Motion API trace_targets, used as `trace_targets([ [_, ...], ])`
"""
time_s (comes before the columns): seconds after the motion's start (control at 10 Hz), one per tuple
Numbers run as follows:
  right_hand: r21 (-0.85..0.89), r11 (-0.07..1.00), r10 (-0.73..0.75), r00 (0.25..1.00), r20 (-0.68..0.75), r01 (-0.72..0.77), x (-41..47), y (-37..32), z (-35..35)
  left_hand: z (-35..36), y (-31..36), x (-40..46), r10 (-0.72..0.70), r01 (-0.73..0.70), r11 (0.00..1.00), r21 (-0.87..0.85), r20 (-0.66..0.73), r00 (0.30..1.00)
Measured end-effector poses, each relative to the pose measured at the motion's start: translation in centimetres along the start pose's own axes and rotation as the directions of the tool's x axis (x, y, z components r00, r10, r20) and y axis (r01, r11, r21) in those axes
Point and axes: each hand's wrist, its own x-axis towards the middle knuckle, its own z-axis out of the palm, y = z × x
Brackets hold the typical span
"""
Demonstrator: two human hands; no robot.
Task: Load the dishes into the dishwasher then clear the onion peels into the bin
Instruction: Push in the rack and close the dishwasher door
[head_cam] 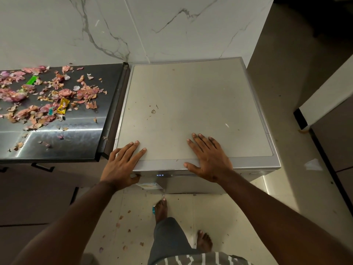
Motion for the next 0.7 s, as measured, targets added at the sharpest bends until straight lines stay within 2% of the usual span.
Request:
trace_targets([
  [0.7, 0.013, 1.000, 0.004, 1.000, -0.012, -0.004, 0.00, -0.06, 0.01, -0.37, 0.14, -0.04, -0.015, 0.015, 1.000, -0.003, 0.016, 1.000],
])
